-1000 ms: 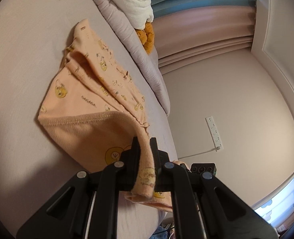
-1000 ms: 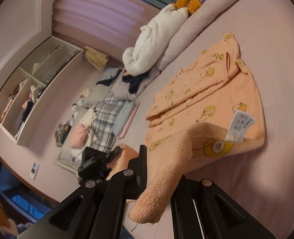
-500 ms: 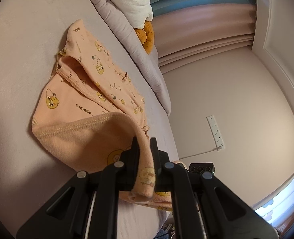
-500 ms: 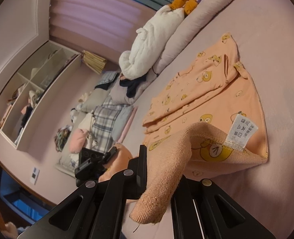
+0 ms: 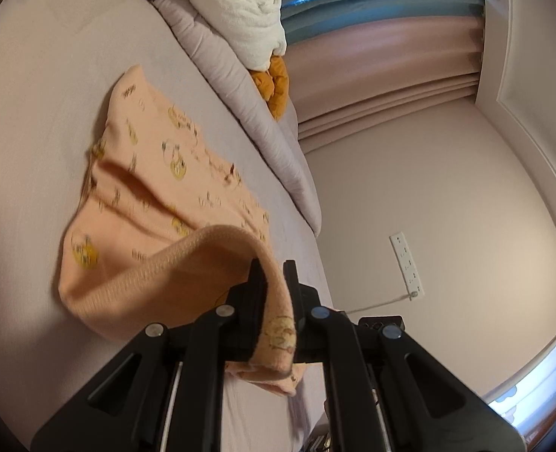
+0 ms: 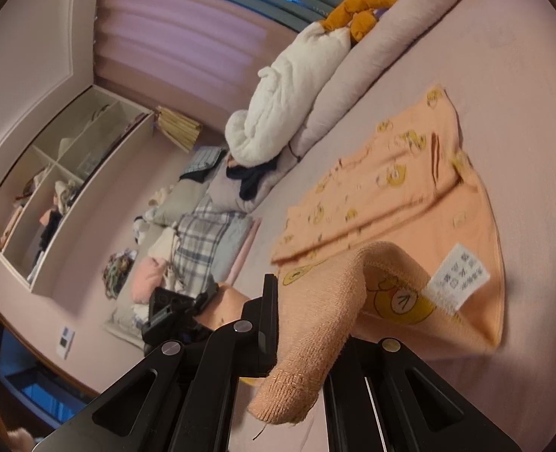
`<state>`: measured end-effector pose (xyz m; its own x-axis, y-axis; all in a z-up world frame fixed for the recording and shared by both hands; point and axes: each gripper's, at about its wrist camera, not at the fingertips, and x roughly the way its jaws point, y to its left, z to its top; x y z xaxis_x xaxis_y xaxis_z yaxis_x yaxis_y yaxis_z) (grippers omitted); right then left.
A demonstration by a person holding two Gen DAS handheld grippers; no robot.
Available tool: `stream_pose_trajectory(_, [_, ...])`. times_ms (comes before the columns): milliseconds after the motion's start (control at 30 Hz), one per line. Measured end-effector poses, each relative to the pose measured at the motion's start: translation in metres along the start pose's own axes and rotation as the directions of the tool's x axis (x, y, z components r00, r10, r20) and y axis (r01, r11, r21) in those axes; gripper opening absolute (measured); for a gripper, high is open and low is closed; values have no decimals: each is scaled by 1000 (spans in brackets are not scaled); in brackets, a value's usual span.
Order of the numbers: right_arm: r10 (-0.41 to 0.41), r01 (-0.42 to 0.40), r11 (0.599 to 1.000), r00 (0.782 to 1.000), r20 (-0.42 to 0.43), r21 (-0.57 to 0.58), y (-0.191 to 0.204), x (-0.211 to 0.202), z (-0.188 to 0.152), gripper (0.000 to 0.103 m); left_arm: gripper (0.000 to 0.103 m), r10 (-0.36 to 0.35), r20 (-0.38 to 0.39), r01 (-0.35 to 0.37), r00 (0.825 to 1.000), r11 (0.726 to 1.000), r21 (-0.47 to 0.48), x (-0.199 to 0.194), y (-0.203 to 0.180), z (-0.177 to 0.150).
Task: Fold small clothes
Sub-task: 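Hold the hem with both grippers and fold it over toward the collar, then open both grippers to release the hem and lift away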
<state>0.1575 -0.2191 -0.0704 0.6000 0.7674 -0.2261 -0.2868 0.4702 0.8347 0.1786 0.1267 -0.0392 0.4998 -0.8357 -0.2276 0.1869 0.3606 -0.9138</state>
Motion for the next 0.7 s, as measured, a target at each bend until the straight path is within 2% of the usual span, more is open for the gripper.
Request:
stream_pose_trajectory(300, [-45, 45, 999, 998, 42, -5, -2, 35, 64, 5, 7, 9, 56, -10, 998, 1000, 12, 22, -6, 56])
stream_pose_trajectory(433, [-78, 79, 997, 996, 45, -20, -5, 51, 89, 5, 7, 41, 79, -42, 996, 999, 13, 32, -1, 81])
stream_pose_trajectory(533, [-134, 134, 991, 991, 22, -4, -19, 65, 104, 5, 7, 87, 82, -87, 993, 996, -5, 43, 11, 98])
stream_pose_trajectory(700, [-221, 226, 973, 972, -77, 52, -57, 89, 116, 5, 7, 171, 37, -170, 985, 985, -37, 66, 36, 117])
